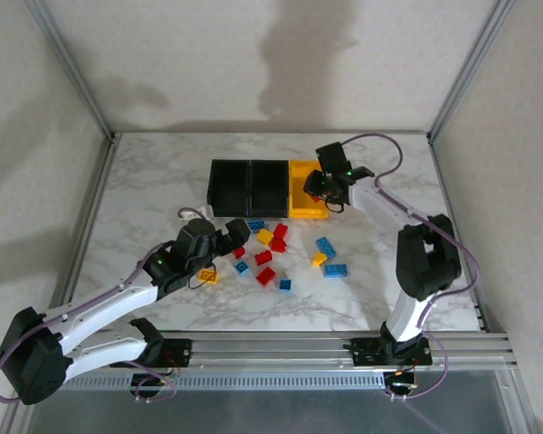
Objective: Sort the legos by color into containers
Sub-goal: Place the lego in the container, then pick up the lego from the center of the table.
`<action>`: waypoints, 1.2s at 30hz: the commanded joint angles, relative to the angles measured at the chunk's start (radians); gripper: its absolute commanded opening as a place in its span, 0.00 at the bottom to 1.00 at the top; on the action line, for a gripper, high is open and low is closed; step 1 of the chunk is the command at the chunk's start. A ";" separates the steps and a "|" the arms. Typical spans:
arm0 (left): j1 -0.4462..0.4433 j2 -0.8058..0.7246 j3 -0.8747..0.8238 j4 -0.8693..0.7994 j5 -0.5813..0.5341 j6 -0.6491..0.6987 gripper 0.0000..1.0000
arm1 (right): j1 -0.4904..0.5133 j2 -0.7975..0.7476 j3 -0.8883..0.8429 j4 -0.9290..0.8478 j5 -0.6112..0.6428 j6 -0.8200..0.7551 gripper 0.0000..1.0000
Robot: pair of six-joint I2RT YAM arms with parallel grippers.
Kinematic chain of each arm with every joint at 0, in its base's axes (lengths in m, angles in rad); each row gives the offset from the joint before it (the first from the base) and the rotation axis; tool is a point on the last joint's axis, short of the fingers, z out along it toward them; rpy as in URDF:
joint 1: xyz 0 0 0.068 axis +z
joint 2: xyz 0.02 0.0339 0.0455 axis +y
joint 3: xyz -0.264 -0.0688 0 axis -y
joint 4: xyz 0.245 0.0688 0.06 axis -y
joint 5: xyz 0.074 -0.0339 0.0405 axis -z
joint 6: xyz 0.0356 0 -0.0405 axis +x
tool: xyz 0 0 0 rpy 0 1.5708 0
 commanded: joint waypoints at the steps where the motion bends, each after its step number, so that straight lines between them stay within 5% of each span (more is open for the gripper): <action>1: 0.011 -0.043 0.011 -0.052 -0.010 -0.020 0.99 | 0.006 0.068 0.072 -0.009 0.015 -0.029 0.38; 19: 0.015 -0.077 -0.016 -0.086 -0.015 -0.037 0.99 | 0.016 0.194 0.188 -0.024 0.026 -0.044 0.63; 26: 0.015 -0.077 -0.020 -0.092 -0.012 -0.044 0.99 | 0.018 0.181 0.199 -0.026 0.029 -0.053 0.62; 36: 0.017 -0.068 -0.001 -0.174 -0.025 -0.049 0.95 | 0.078 -0.112 -0.003 0.088 0.040 -0.128 0.63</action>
